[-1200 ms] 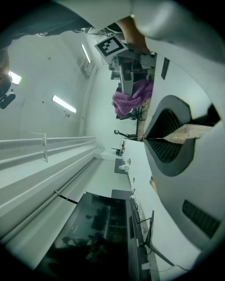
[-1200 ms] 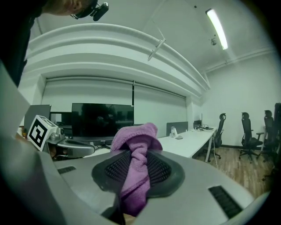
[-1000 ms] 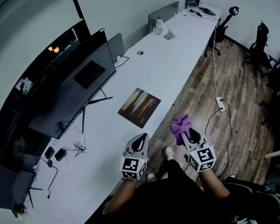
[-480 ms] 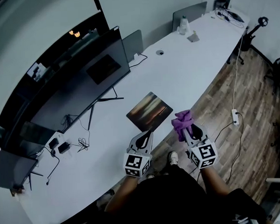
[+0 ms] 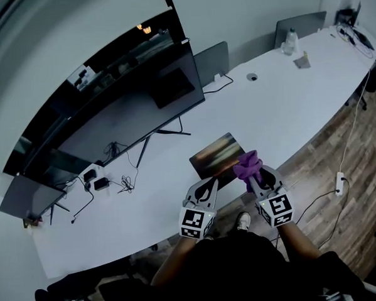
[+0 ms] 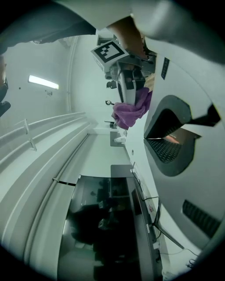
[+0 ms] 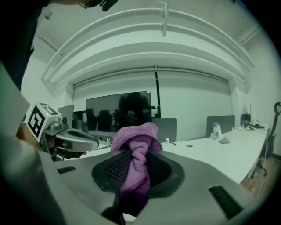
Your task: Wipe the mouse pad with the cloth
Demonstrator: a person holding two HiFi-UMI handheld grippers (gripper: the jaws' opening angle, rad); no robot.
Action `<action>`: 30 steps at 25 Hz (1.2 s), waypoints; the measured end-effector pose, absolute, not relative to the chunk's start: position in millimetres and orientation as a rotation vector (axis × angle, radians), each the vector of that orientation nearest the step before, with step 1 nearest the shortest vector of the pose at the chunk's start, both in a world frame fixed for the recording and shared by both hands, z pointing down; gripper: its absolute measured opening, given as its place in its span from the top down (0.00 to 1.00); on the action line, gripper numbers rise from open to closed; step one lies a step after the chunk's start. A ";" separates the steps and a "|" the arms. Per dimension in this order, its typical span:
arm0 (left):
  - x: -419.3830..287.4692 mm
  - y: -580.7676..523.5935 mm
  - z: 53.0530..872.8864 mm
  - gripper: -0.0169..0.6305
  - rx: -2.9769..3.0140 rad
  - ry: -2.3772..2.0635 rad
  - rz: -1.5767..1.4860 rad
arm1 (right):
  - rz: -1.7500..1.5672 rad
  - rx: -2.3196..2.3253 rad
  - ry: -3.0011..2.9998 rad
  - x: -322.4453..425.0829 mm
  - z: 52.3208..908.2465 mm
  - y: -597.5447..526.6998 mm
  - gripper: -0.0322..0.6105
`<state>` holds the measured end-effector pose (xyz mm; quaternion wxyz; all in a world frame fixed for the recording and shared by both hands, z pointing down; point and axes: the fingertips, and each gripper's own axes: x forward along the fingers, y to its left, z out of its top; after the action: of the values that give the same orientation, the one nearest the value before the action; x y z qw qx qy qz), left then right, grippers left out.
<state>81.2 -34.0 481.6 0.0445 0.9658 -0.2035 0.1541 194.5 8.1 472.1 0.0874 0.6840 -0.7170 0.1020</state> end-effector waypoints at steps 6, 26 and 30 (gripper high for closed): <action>61.6 -60.7 484.9 0.94 2.871 -0.832 0.464 | 0.291 1.860 -2.262 175.9 482.1 -29.4 0.79; -31.6 -134.2 501.4 0.94 2.648 -1.181 0.387 | 0.457 1.529 -2.340 98.3 542.6 -122.1 0.79; -40.9 -139.2 513.3 0.94 2.617 -1.192 0.409 | 0.488 1.516 -2.312 97.6 561.0 -138.1 0.79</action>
<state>-40.9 -139.2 513.3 0.1179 0.8946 -0.4076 0.1399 97.6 -138.1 561.0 0.1662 0.5325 -0.8121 0.1714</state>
